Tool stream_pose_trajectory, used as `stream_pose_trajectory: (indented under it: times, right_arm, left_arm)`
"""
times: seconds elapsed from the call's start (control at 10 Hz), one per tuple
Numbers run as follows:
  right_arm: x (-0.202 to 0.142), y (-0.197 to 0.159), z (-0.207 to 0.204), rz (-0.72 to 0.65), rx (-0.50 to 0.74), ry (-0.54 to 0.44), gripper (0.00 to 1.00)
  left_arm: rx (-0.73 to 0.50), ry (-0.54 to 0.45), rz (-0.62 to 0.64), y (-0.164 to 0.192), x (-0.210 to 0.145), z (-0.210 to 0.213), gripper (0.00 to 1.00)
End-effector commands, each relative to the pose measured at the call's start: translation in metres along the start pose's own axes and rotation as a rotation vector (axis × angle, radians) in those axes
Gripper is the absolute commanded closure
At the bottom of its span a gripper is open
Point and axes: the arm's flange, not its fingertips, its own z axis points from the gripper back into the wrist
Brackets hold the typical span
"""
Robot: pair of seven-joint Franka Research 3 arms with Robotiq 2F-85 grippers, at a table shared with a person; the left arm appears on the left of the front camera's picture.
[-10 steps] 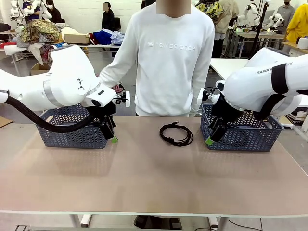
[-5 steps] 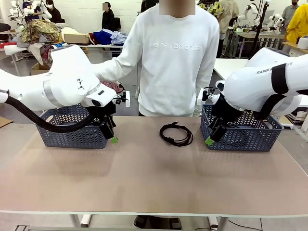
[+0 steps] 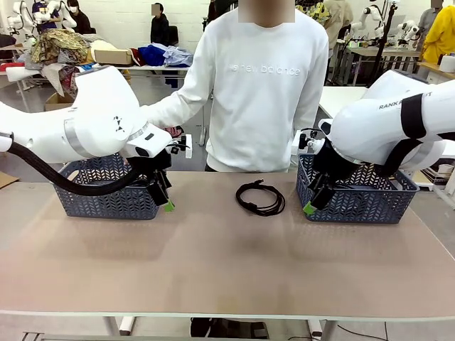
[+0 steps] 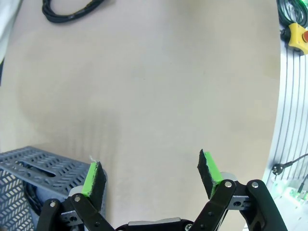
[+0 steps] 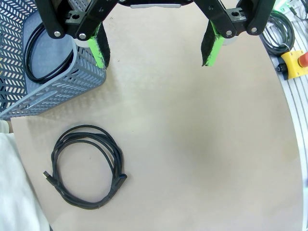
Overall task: Organize the cables according to human instructions.
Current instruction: Pick up a bundle of cables and place it in the basket indicated by the human.
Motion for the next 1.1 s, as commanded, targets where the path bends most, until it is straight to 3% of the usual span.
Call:
stream_pose_trajectory:
  times: [0.0, 0.3, 0.6, 0.8, 1.0]
  right_arm:
    - [0.001, 0.001, 0.0, -0.002, -0.004, 0.0, 0.0]
    - [0.001, 0.001, 0.0, -0.002, -0.004, 0.0, 0.0]
    - [0.001, 0.001, 0.0, -0.002, -0.004, 0.0, 0.0]
    - [0.001, 0.001, 0.0, -0.002, -0.004, 0.0, 0.0]
    - [0.001, 0.001, 0.0, -0.002, -0.004, 0.0, 0.0]
  left_arm:
    - [0.001, 0.001, -0.001, 0.003, 0.0, 0.0, 0.0]
    - [0.0, 0.0, 0.0, 0.0, 0.0, 0.0, 0.0]
    - [0.023, 0.147, -0.266, 0.03, 0.033, -0.01, 0.0]
    - [0.0, 0.197, -0.462, 0.053, 0.066, -0.03, 0.0]
    - [-0.034, 0.222, -0.573, 0.07, 0.096, -0.054, 0.0]
